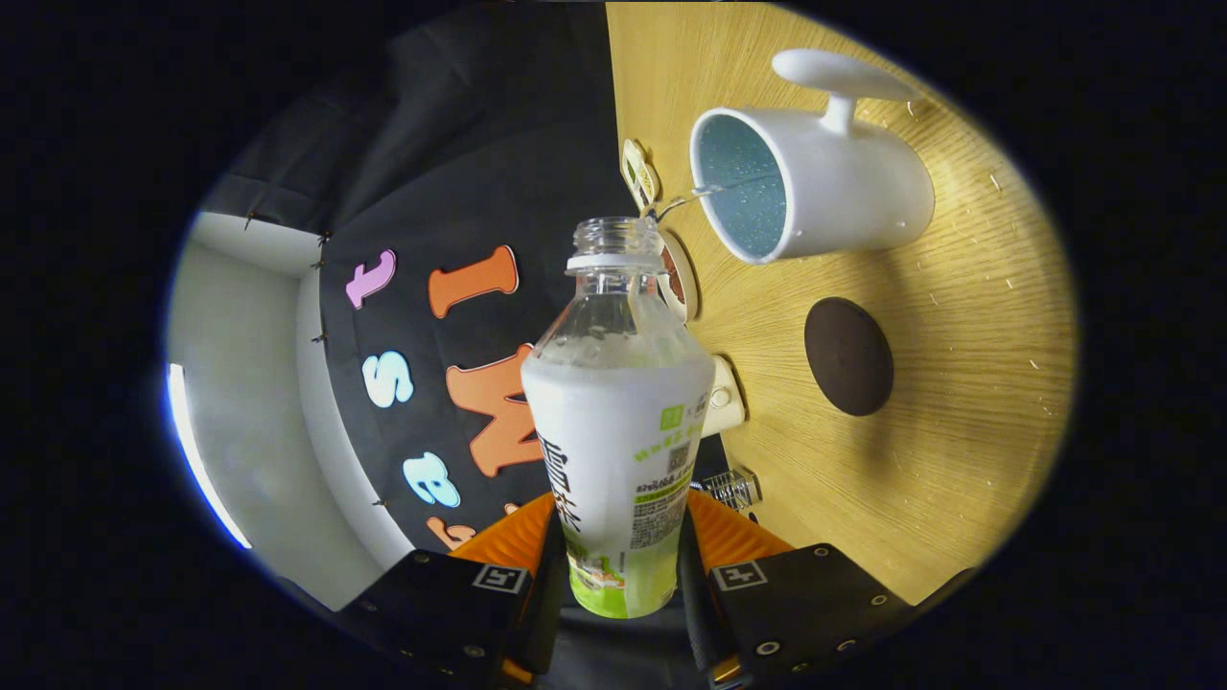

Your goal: Take the bottle from table, then pour the juice into the cup, finally place the bottle on the coaster

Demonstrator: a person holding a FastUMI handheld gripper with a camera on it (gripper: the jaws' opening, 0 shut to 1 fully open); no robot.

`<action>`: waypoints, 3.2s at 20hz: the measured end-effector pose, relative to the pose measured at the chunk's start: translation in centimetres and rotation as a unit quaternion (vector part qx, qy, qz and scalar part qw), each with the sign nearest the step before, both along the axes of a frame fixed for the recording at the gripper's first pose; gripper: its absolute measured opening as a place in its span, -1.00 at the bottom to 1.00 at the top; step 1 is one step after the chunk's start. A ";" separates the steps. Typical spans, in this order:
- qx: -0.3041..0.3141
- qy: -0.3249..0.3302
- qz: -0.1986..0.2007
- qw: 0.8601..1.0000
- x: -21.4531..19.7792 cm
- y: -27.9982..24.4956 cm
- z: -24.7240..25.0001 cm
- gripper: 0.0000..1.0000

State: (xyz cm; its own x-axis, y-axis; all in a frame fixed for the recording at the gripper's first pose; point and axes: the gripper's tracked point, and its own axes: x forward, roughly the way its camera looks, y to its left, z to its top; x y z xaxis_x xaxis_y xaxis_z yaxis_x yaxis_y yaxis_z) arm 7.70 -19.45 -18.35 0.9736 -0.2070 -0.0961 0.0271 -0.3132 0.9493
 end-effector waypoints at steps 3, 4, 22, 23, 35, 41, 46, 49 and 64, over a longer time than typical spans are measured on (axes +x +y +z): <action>0.006 -0.004 -0.003 1.000 0.3 -0.3 0.3 0.10; 0.009 -0.006 -0.004 1.000 0.2 -0.3 0.4 0.10; 0.061 -0.041 -0.021 0.997 0.8 -1.2 2.3 0.11; 0.064 -0.042 -0.023 0.997 0.9 -1.3 2.3 0.10; 0.107 -0.067 -0.042 0.991 0.0 -2.2 2.9 0.11; 0.127 -0.078 -0.051 0.988 0.5 -2.6 3.4 0.10; 0.148 -0.092 -0.065 0.983 0.2 -3.5 4.1 0.11; 0.158 -0.103 -0.071 0.979 0.0 -3.8 4.6 0.11; 0.202 -0.130 -0.102 0.965 -1.0 -5.8 4.3 0.11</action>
State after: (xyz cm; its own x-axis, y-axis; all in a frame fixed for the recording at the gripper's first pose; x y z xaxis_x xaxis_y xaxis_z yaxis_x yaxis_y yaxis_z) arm 6.74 -25.23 -14.06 0.9188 -0.3932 0.0339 -0.2972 -0.6330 0.7149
